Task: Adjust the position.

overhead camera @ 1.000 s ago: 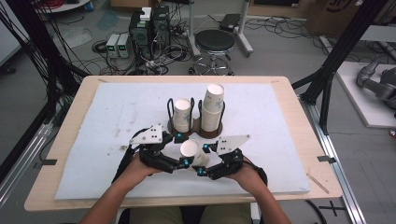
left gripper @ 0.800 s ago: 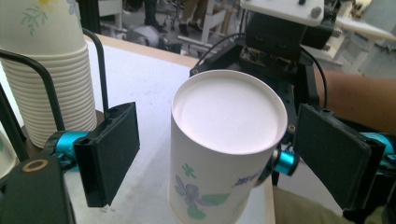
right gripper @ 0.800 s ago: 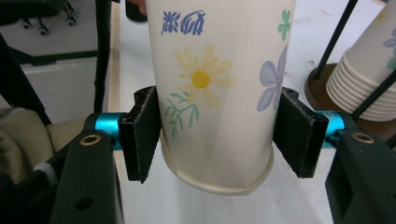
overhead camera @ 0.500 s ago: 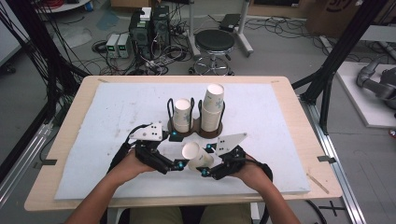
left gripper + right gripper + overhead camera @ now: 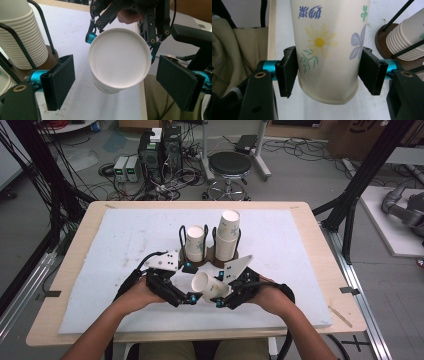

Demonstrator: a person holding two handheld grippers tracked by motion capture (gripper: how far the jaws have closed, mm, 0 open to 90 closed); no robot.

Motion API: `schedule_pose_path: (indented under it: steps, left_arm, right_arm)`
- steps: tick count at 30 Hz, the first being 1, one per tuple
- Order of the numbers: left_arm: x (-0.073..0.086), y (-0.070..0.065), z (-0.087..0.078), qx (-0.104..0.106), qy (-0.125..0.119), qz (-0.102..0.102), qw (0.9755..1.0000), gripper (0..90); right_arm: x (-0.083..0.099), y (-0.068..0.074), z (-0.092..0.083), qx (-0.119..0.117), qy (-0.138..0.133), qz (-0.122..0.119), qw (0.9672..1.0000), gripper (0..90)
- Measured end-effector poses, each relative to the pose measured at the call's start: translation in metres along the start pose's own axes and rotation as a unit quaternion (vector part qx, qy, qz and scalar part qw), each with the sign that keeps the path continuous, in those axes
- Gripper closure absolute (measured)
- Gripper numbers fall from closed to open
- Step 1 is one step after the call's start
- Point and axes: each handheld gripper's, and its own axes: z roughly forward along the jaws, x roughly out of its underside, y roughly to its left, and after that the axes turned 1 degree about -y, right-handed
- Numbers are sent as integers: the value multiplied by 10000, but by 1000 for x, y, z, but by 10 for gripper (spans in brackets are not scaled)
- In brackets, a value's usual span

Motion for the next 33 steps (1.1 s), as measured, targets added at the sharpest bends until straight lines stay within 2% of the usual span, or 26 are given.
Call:
schedule_pose_path:
  steps: [7,15,21,25,28,33]
  left_arm:
    - [1,1,4,48,190,60,9998,174]
    - [2,0,6,99,303,68,9995,197]
    - [3,1,10,131,447,126,9988,232]
    - [4,3,11,221,413,141,9988,270]
    - [3,3,10,322,401,205,9985,333]
    - [3,3,9,301,405,288,9983,363]
  right_arm:
    - [-13,1,2,-99,422,-174,9989,371]
    - [-24,2,9,-181,942,-351,9948,368]
    - [-26,2,11,-229,1012,-327,9941,368]
    - [-25,2,12,-289,1007,-312,9940,367]
    - [-25,2,12,-298,1006,-282,9941,367]
    - [-23,1,12,-293,964,-281,9945,349]
